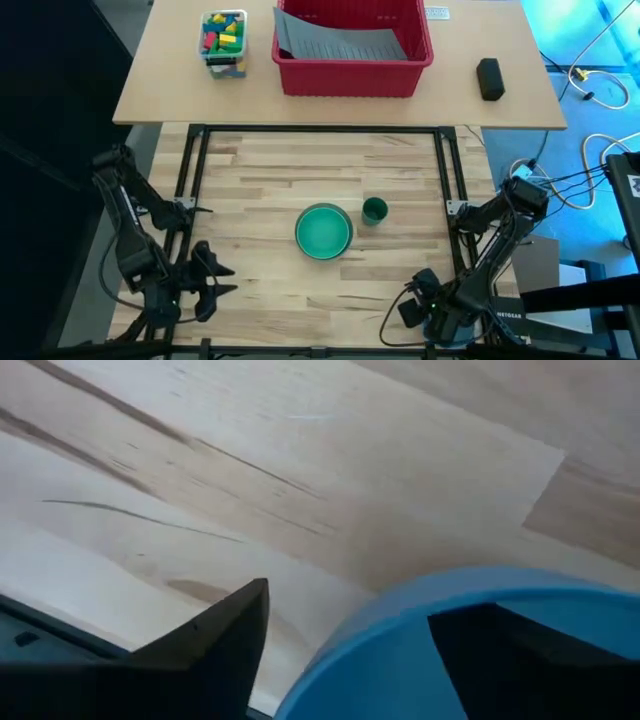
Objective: Nest bowls inside each other
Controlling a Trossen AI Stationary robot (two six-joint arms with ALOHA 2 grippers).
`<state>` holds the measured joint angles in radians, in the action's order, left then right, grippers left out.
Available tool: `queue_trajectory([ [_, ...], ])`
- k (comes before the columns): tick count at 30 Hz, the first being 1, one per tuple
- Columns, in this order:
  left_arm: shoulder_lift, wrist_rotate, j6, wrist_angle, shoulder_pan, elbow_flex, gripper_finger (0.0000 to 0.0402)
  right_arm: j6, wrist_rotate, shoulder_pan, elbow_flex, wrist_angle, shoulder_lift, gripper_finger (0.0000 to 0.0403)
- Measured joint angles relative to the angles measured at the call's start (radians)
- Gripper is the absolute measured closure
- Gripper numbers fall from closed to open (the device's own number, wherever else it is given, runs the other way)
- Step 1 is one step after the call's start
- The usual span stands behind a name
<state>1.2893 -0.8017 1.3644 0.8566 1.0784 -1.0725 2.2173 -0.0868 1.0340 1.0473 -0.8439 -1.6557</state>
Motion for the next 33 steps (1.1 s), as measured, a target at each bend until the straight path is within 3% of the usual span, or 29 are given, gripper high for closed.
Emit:
queue_trajectory([
  [22, -0.026, 0.002, -0.067, 0.000, -0.013, 0.000, 0.0237, -0.143, -0.101, -0.004, 0.016, 0.149, -0.018, 0.0392],
  [28, -0.045, -0.015, -0.163, -0.043, -0.017, 0.000, 0.0237, -0.394, -0.219, -0.073, 0.069, 0.140, -0.017, 0.0399],
  [33, -0.096, -0.116, -0.195, -0.037, -0.006, 0.000, 0.0237, -0.598, -0.316, -0.164, 0.134, 0.129, -0.019, 0.0402],
])
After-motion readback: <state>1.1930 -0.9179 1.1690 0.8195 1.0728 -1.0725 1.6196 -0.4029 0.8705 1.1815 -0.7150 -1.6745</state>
